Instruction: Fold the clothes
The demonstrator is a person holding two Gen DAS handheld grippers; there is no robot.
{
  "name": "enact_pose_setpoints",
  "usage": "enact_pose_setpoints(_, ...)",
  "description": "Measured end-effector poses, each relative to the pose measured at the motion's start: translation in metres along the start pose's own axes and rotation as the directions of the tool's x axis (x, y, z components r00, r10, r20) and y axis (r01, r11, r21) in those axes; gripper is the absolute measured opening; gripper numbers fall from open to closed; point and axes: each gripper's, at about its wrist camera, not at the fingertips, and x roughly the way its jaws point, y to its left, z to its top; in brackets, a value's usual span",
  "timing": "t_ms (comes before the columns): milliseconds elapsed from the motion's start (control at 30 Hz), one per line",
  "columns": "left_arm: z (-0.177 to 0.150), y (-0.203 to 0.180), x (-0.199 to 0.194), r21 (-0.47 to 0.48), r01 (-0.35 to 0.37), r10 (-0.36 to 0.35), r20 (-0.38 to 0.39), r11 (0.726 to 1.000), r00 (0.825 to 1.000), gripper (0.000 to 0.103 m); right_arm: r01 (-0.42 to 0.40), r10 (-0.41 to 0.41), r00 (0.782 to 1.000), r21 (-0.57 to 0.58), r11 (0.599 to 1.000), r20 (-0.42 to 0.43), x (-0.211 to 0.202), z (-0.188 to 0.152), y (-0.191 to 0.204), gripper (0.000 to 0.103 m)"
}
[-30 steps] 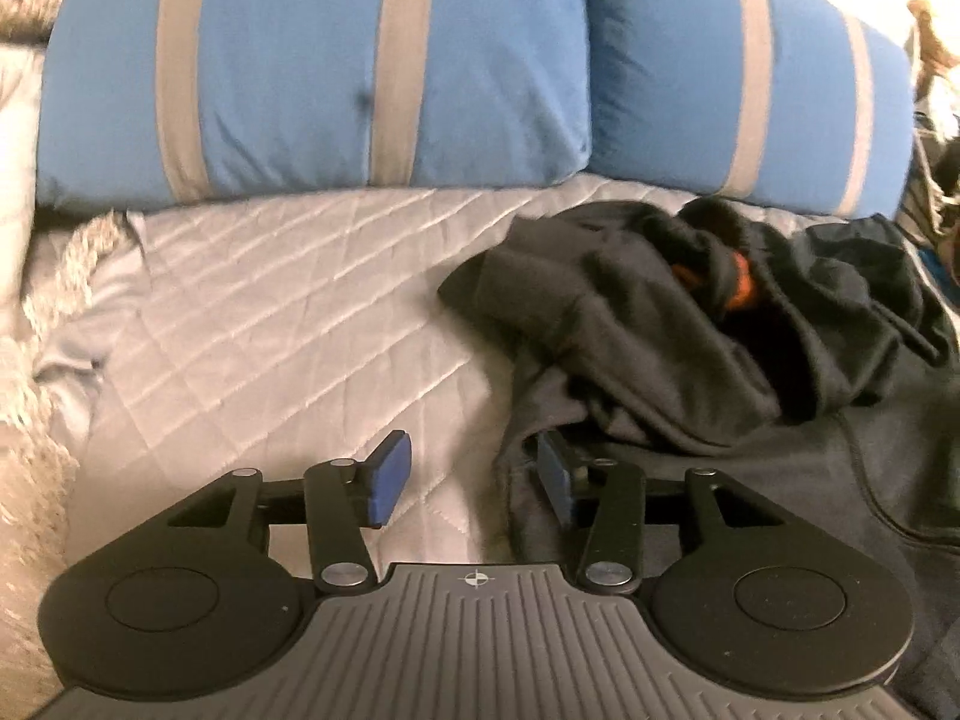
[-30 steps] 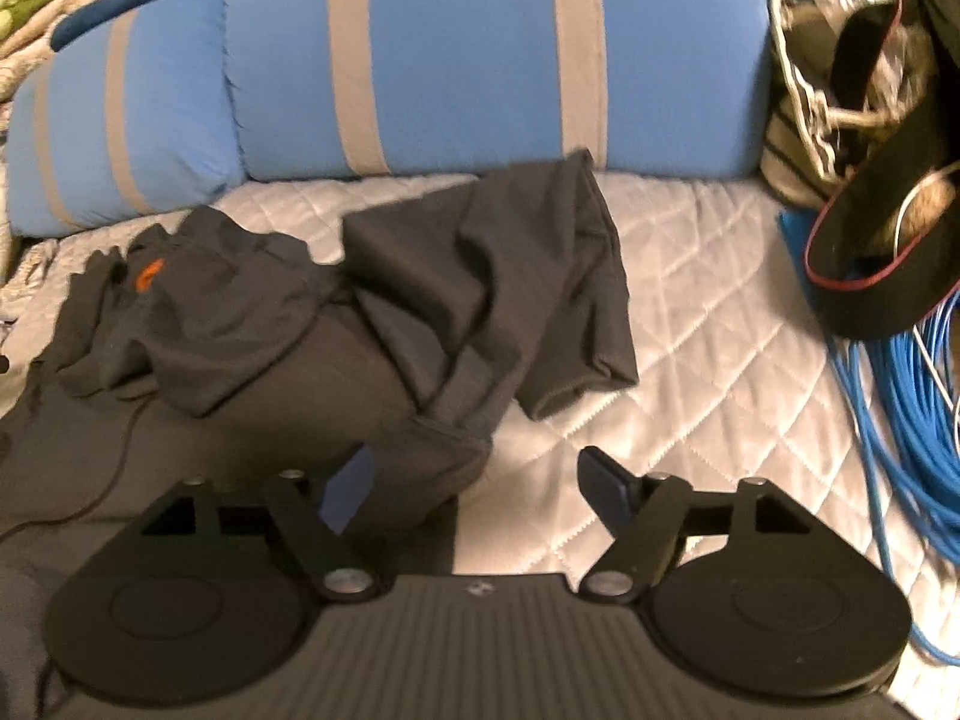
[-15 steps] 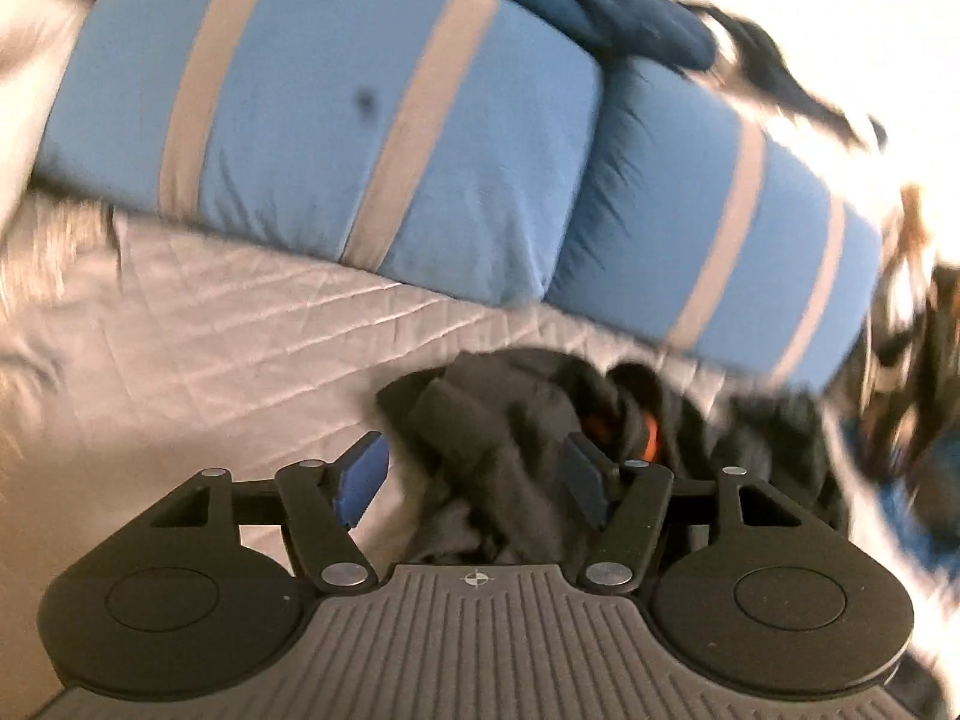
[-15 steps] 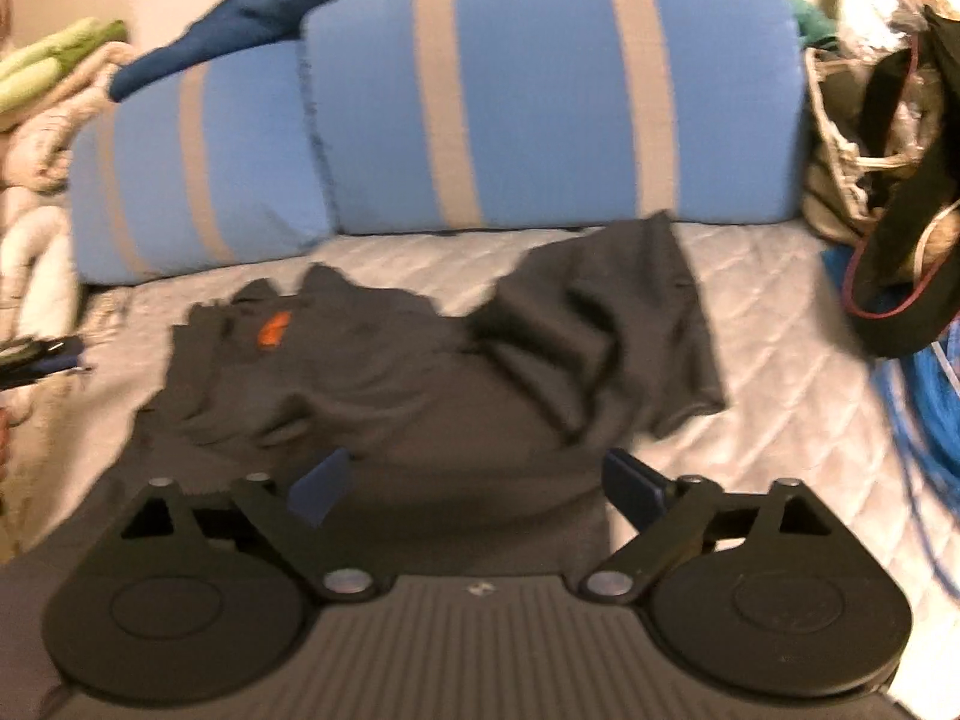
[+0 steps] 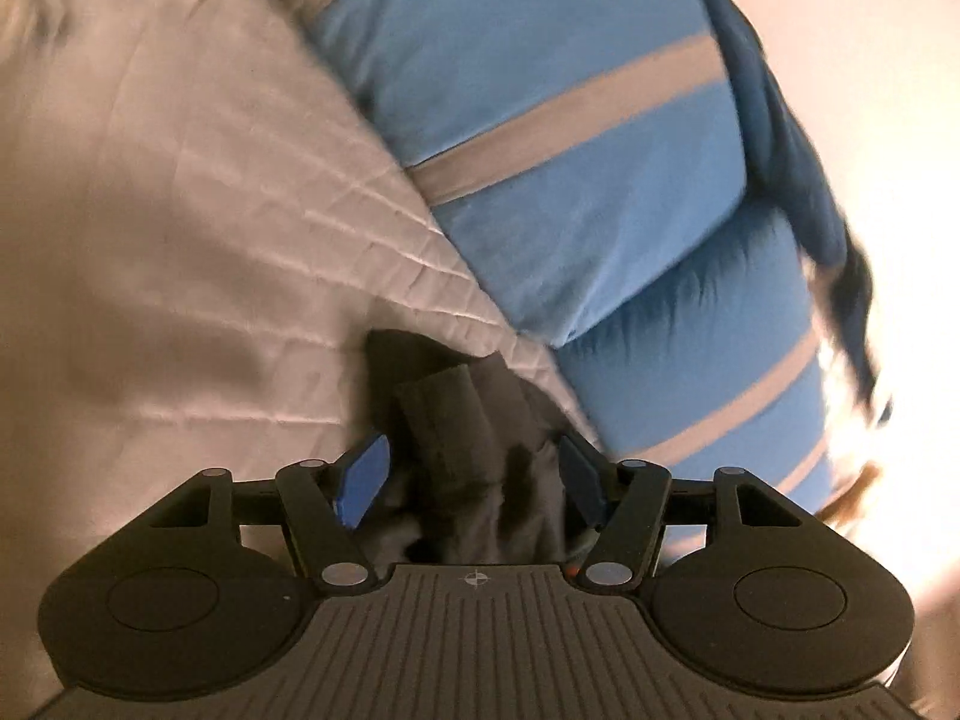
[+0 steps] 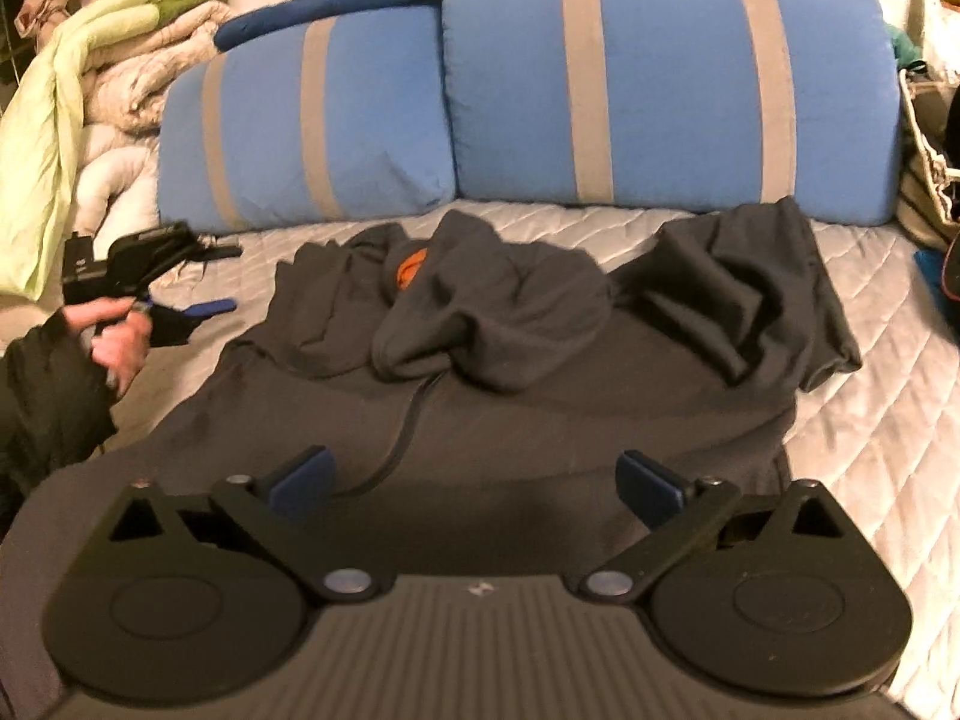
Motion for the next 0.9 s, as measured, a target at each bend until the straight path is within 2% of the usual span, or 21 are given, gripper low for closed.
enact_pose_setpoints(33,0.001,0.003,0.003,-0.019,0.003,-0.003,0.003,1.000,1.000,0.061,-0.005,0.005,1.000,-0.002,1.000,0.003,0.000,0.000,0.001,0.103)
enact_pose_setpoints(100,0.004,0.006,0.010,-0.037,0.007,-0.007,0.004,0.999,1.000,0.048,-0.028,0.028,1.000,0.013,1.000,-0.007,0.002,0.000,-0.001,0.103)
enact_pose_setpoints(167,0.005,0.010,0.017,-0.049,0.016,-0.016,0.001,0.999,1.000,0.042,-0.047,0.048,0.999,0.038,0.998,-0.021,0.005,0.000,-0.005,0.103)
enact_pose_setpoints(300,0.005,0.016,0.034,-0.071,-0.025,0.024,-0.020,0.997,1.000,0.040,-0.086,0.089,0.996,0.104,0.991,-0.022,0.007,0.000,-0.014,0.103)
enact_pose_setpoints(367,0.003,0.019,0.041,-0.084,-0.031,0.029,-0.024,0.996,0.999,0.039,-0.095,0.096,0.995,0.098,0.991,-0.014,0.006,0.000,-0.013,0.103)
enact_pose_setpoints(400,0.002,0.021,0.043,-0.092,-0.028,0.027,-0.018,0.995,0.999,0.028,-0.098,0.100,0.995,0.091,0.991,-0.013,0.006,-0.001,-0.012,0.103)
enact_pose_setpoints(433,0.002,0.022,0.044,-0.107,-0.024,0.023,-0.013,0.994,1.000,0.022,-0.102,0.103,0.995,0.084,0.991,-0.011,0.006,-0.001,-0.012,0.103)
enact_pose_setpoints(533,0.001,0.022,0.042,-0.140,-0.012,0.012,0.001,0.990,1.000,0.013,-0.104,0.105,0.994,0.067,0.992,-0.012,0.006,-0.001,-0.009,0.103)
enact_pose_setpoints(667,0.003,0.010,0.029,-0.094,-0.038,0.041,0.028,0.995,0.999,0.010,-0.124,0.125,0.992,0.075,0.989,-0.011,0.006,-0.001,-0.011,0.103)
enact_pose_setpoints(767,0.006,-0.006,0.017,-0.001,-0.097,0.097,0.054,0.995,0.994,0.010,-0.146,0.147,0.989,0.081,0.986,-0.012,0.007,-0.001,-0.013,0.103)
enact_pose_setpoints(833,0.008,-0.022,0.009,0.112,-0.163,0.154,0.083,0.980,0.985,0.010,-0.147,0.149,0.989,0.079,0.986,-0.014,0.007,-0.001,-0.013,0.103)
enact_pose_setpoints(900,0.009,-0.033,0.002,0.207,-0.218,0.199,0.107,0.954,0.974,0.010,-0.153,0.154,0.988,0.063,0.986,-0.020,0.009,-0.001,-0.011,0.103)
